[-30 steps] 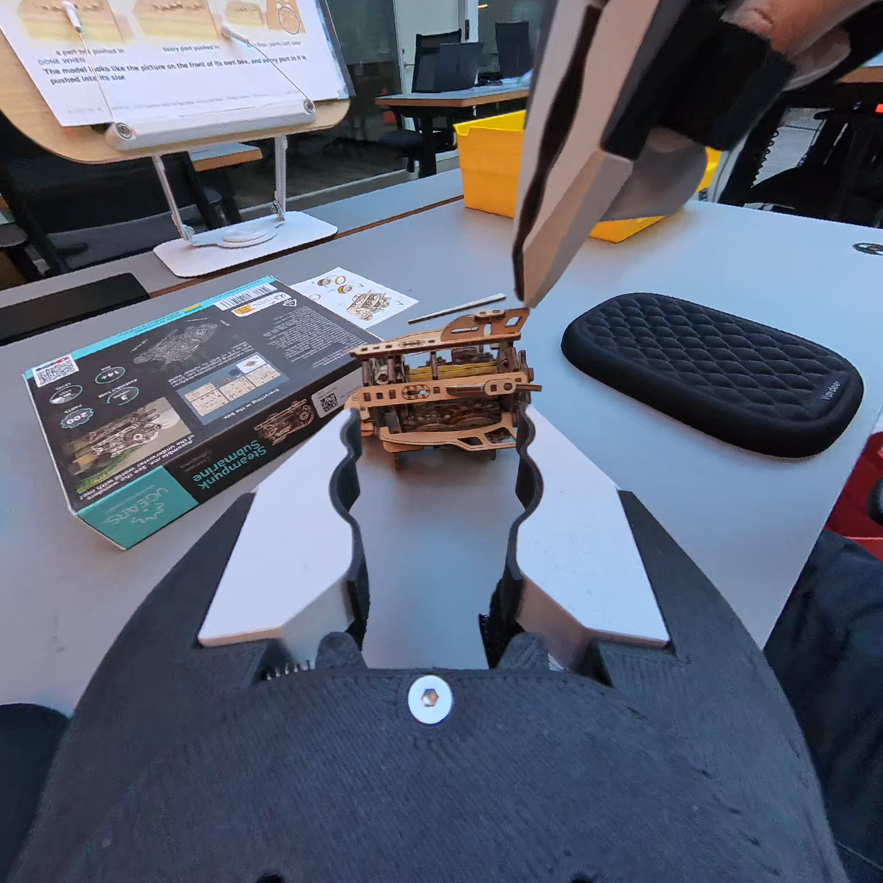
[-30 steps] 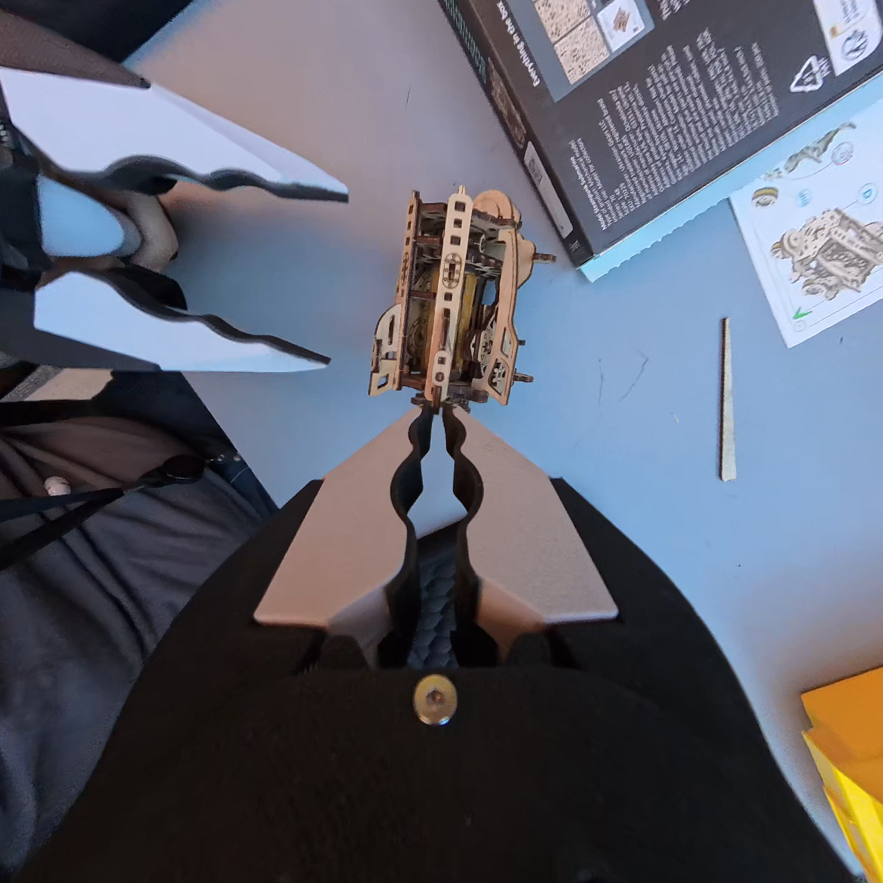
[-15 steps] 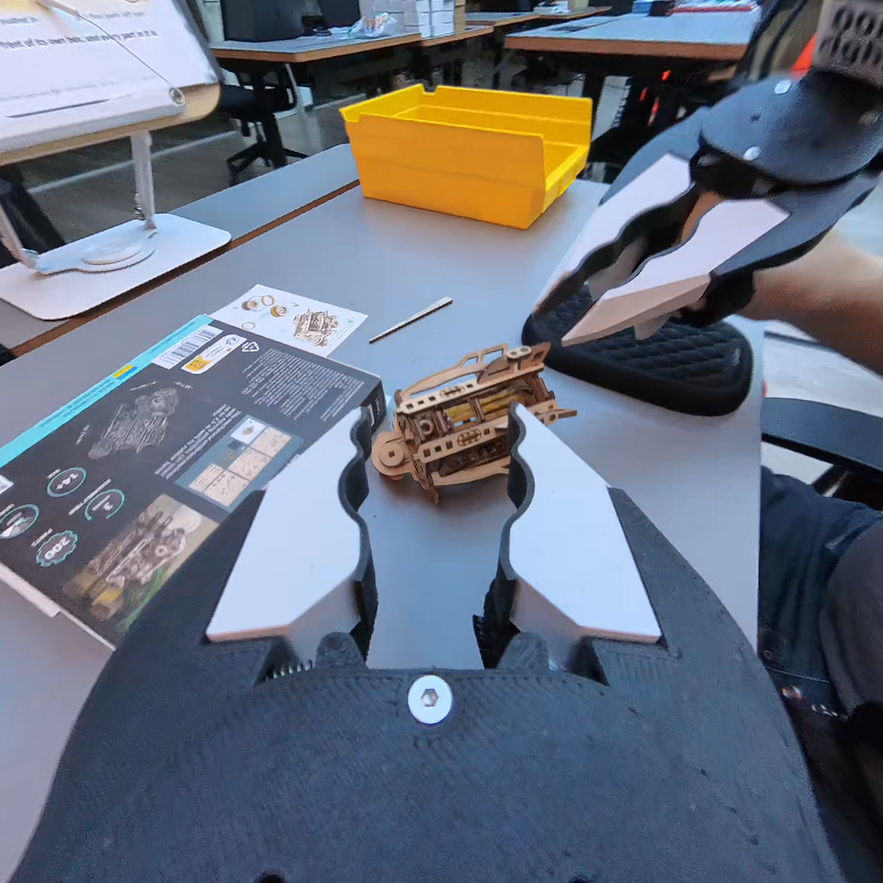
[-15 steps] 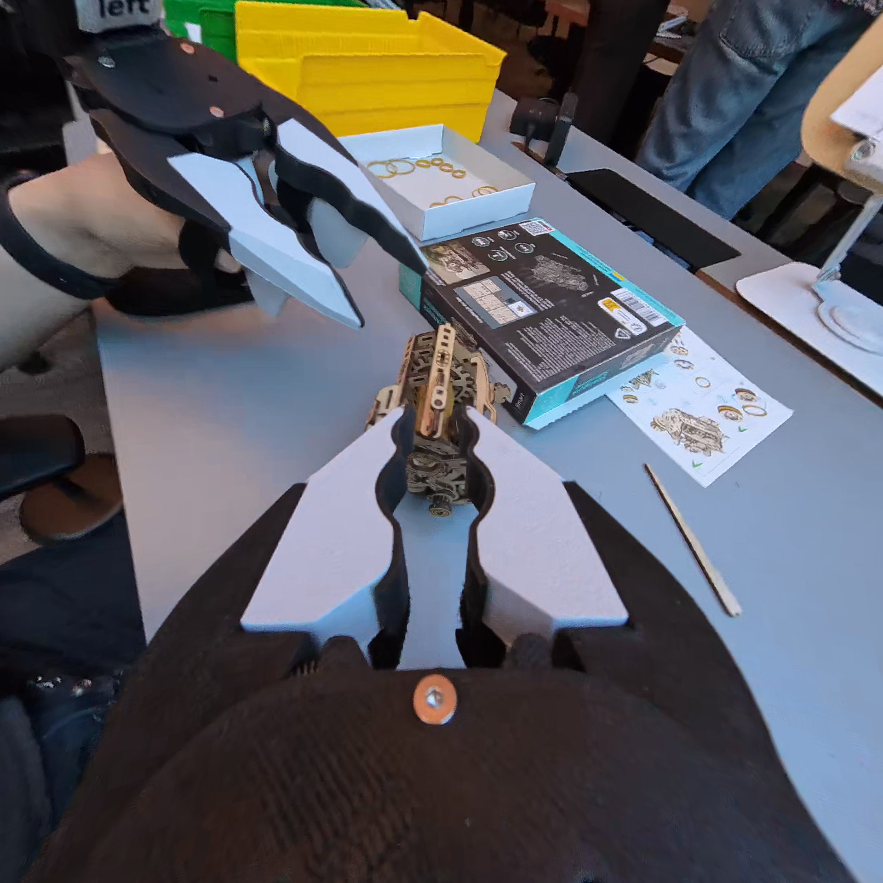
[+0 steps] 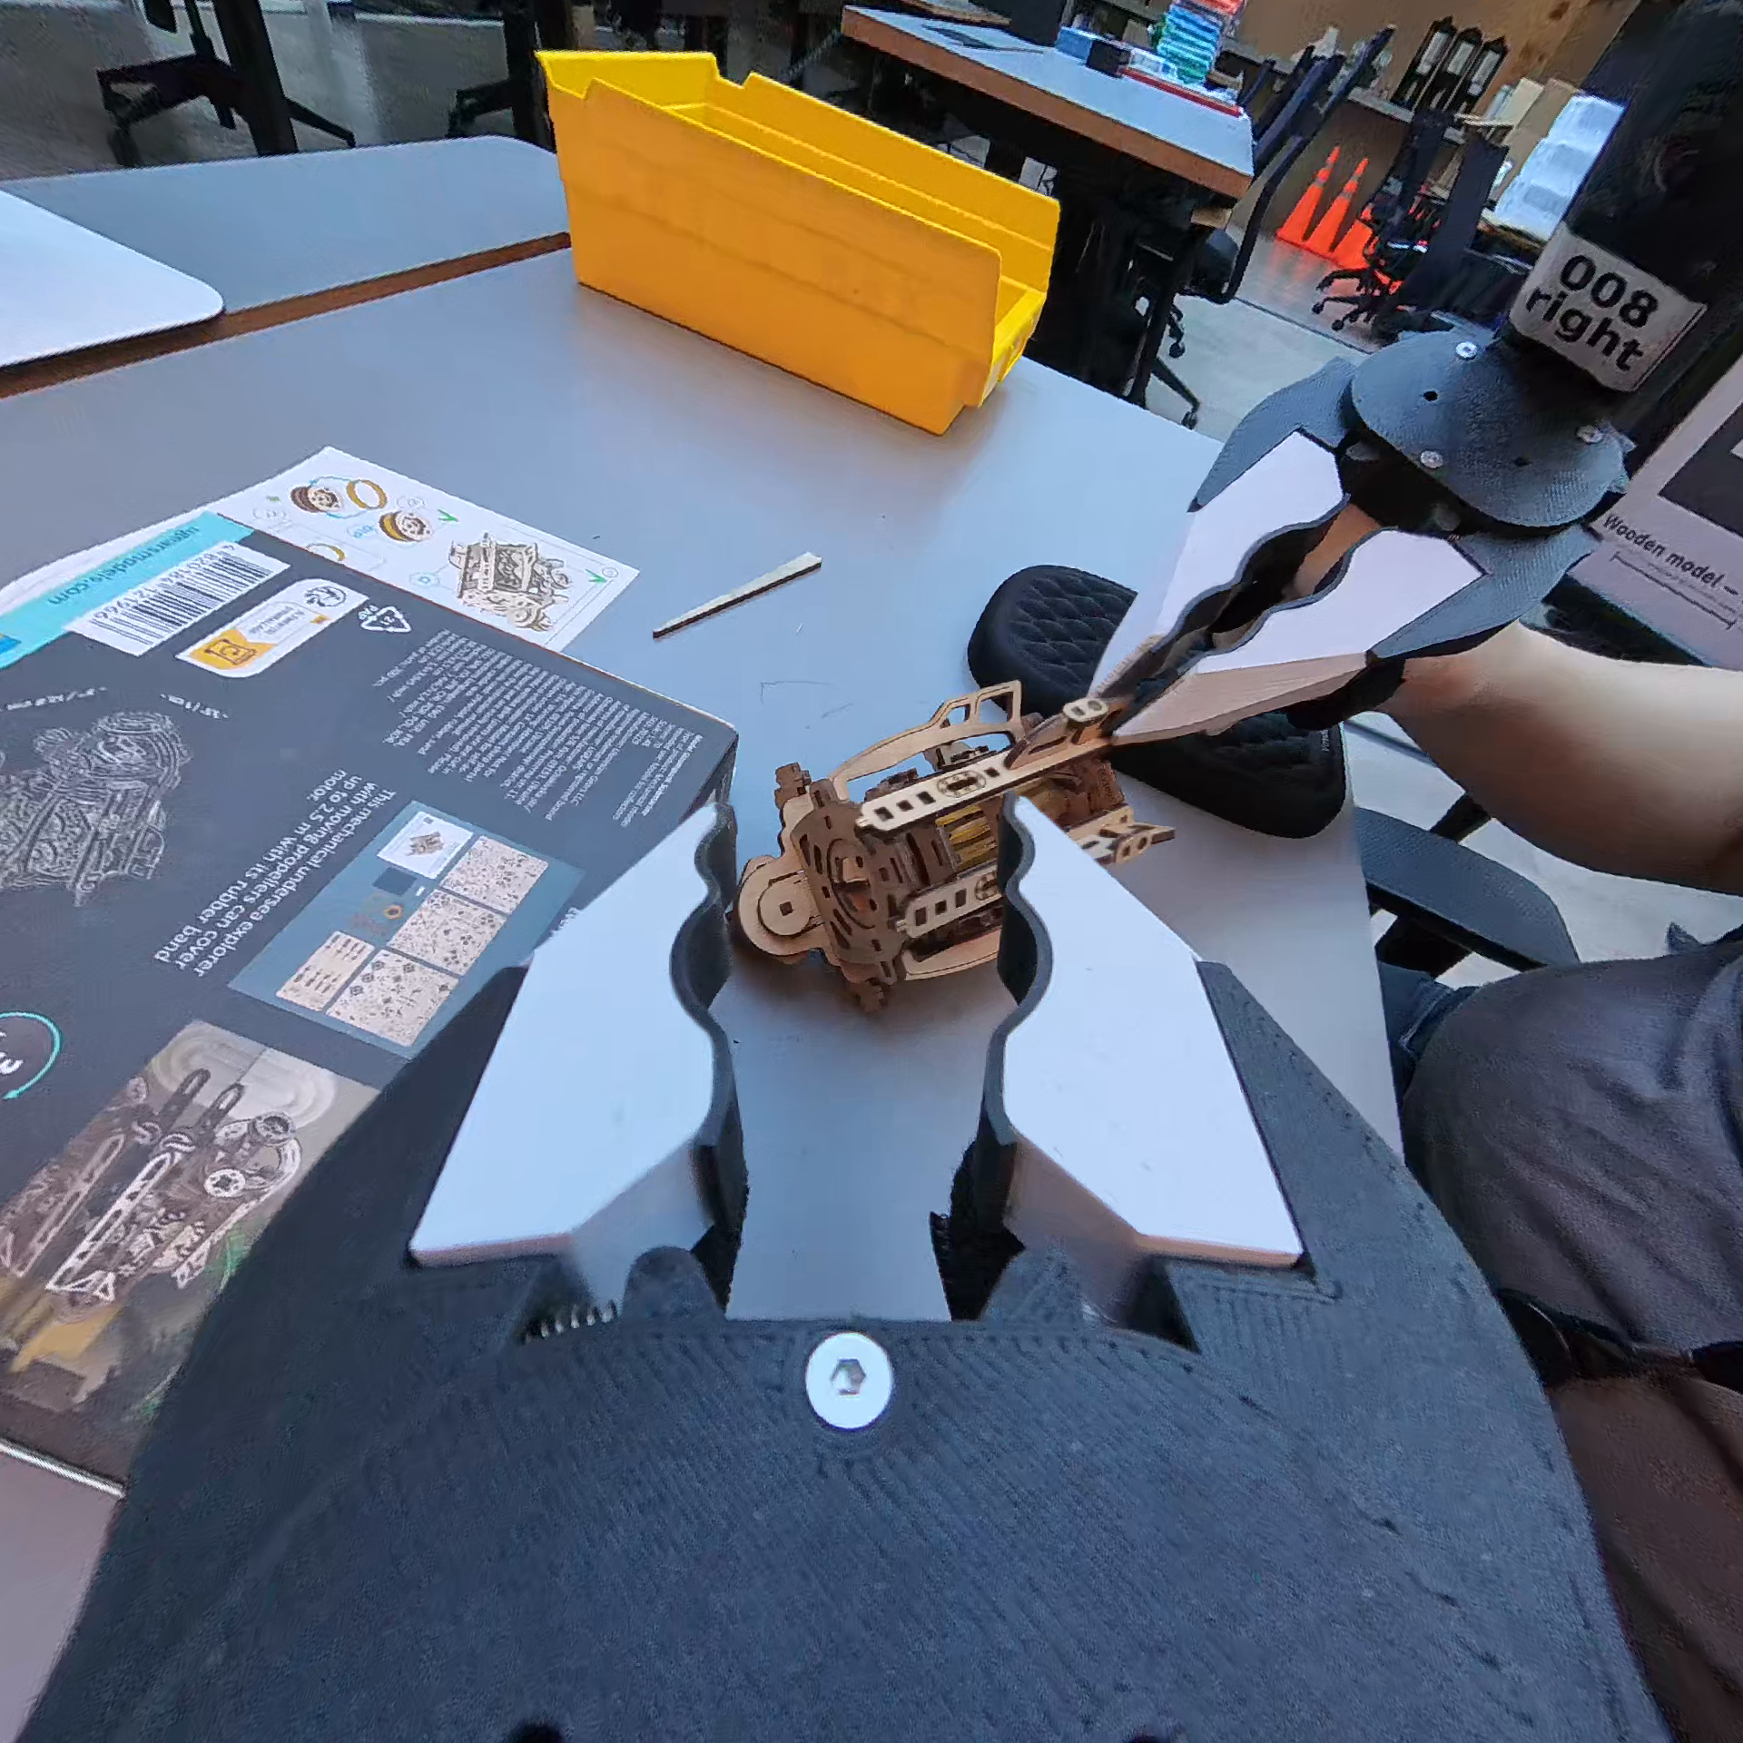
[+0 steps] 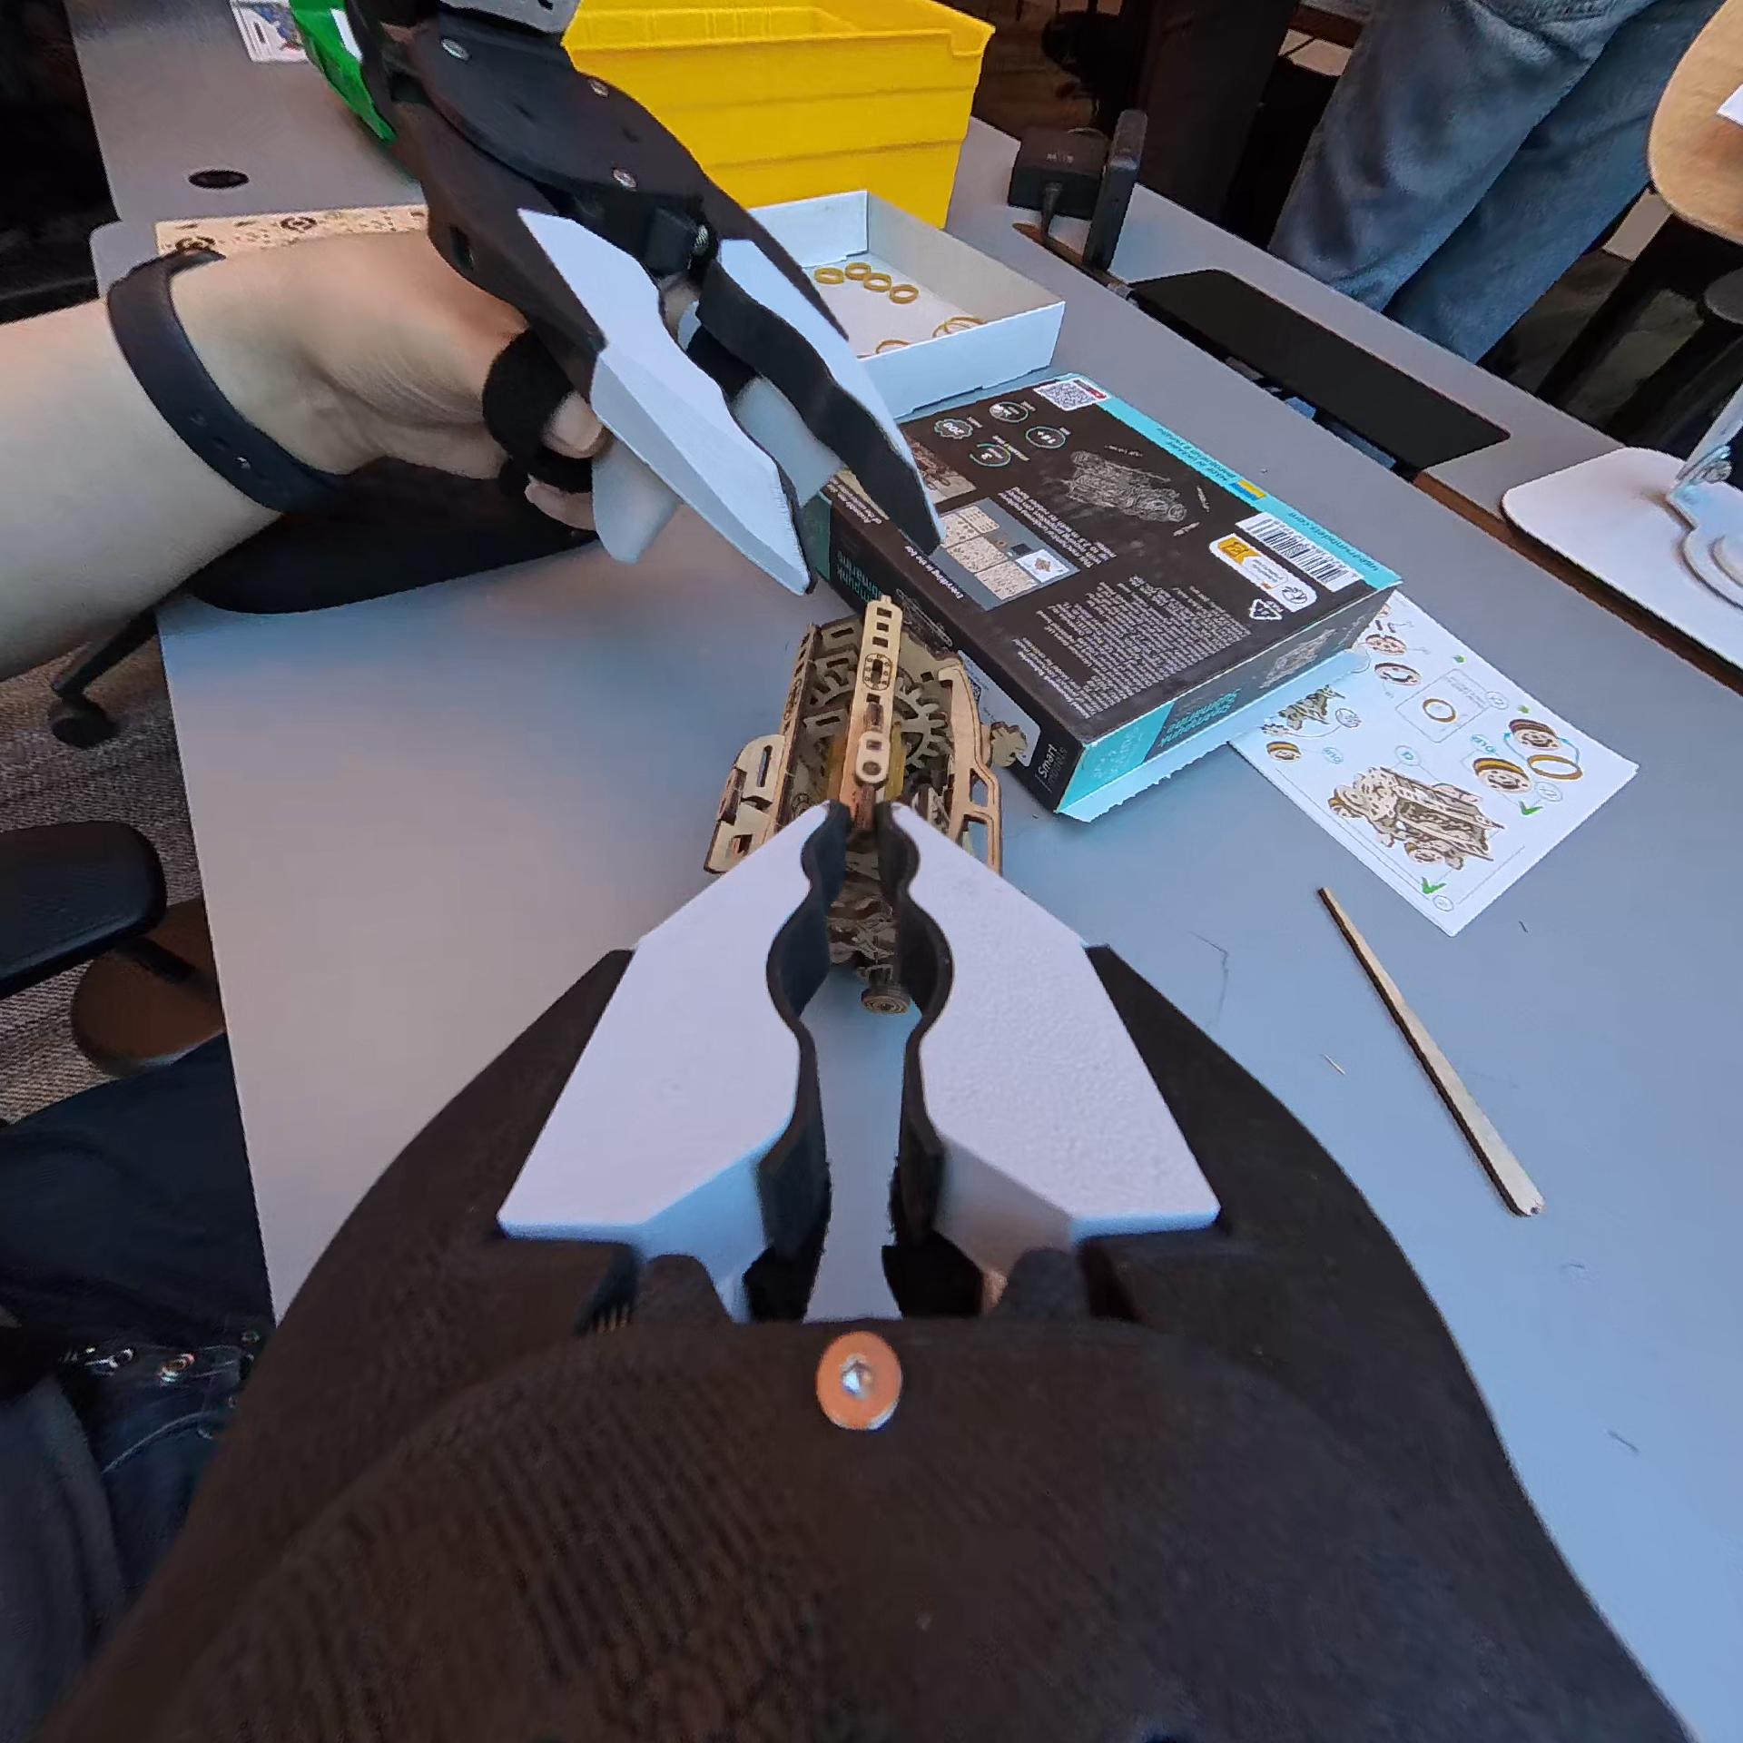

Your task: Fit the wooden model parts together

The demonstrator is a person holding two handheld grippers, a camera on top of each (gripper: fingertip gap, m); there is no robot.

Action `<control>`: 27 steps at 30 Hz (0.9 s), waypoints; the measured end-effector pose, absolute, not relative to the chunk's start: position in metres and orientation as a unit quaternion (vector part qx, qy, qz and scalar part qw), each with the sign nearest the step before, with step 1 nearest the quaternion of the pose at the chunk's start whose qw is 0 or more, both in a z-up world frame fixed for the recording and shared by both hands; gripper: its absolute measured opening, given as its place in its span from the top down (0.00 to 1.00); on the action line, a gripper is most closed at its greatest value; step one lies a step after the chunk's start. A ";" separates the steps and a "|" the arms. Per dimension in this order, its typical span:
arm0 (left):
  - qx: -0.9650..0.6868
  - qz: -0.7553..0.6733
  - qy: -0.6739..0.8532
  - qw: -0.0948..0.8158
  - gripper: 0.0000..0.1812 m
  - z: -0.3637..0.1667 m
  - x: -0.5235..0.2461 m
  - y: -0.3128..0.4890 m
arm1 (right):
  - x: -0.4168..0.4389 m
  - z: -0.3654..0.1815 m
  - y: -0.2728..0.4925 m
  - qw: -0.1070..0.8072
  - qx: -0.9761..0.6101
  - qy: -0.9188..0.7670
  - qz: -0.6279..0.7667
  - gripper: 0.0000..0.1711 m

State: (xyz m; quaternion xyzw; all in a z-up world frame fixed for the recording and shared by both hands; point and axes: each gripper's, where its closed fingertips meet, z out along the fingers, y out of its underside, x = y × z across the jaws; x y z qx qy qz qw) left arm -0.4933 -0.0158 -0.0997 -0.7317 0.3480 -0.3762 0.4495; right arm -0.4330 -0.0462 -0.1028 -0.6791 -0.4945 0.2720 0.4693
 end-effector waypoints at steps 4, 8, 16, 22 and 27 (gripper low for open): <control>-0.733 -0.381 0.350 0.442 0.70 -0.103 -0.493 -0.018 | -0.433 -0.104 -0.045 0.461 -0.684 -0.487 0.286 0.98; -0.720 -0.379 0.361 0.456 0.71 -0.095 -0.488 -0.021 | -0.430 -0.104 -0.042 0.463 -0.686 -0.479 0.293 0.97; -0.694 -0.325 0.467 0.442 0.75 -0.087 -0.459 -0.031 | -0.425 -0.106 -0.039 0.445 -0.692 -0.462 0.331 0.97; -0.691 -0.311 0.491 0.430 0.75 -0.086 -0.451 -0.029 | -0.423 -0.106 -0.032 0.447 -0.693 -0.453 0.338 0.97; -0.691 -0.325 0.464 0.448 0.75 -0.081 -0.475 -0.032 | -0.421 -0.106 -0.029 0.445 -0.692 -0.458 0.336 0.96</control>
